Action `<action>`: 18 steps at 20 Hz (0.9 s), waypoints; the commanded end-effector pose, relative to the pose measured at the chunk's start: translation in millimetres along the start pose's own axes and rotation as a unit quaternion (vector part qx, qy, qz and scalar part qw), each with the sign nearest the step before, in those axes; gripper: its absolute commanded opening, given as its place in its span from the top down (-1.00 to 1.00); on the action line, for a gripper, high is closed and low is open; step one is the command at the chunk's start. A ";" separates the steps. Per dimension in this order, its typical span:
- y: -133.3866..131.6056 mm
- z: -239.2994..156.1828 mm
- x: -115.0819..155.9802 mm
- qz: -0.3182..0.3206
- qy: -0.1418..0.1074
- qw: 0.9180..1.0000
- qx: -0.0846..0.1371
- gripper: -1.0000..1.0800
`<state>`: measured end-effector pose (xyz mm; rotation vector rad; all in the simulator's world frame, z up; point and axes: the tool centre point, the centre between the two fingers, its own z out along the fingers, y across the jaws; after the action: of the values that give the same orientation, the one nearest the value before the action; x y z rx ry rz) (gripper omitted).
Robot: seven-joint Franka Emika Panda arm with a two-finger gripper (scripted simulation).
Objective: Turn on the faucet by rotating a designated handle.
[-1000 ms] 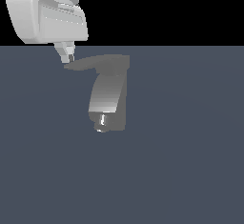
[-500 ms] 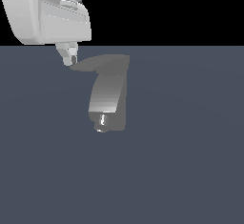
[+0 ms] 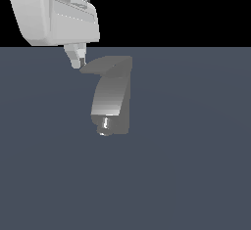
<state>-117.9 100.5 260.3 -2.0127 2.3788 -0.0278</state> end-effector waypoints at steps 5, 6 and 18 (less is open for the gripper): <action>2.7 5.5 40.5 0.010 0.002 1.000 -0.007 1.00; 3.4 6.0 45.5 0.010 0.002 1.000 -0.008 1.00; 3.3 -0.7 81.4 0.000 0.003 1.000 0.001 1.00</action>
<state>-134.6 20.1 260.3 -2.0120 2.3824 -0.0354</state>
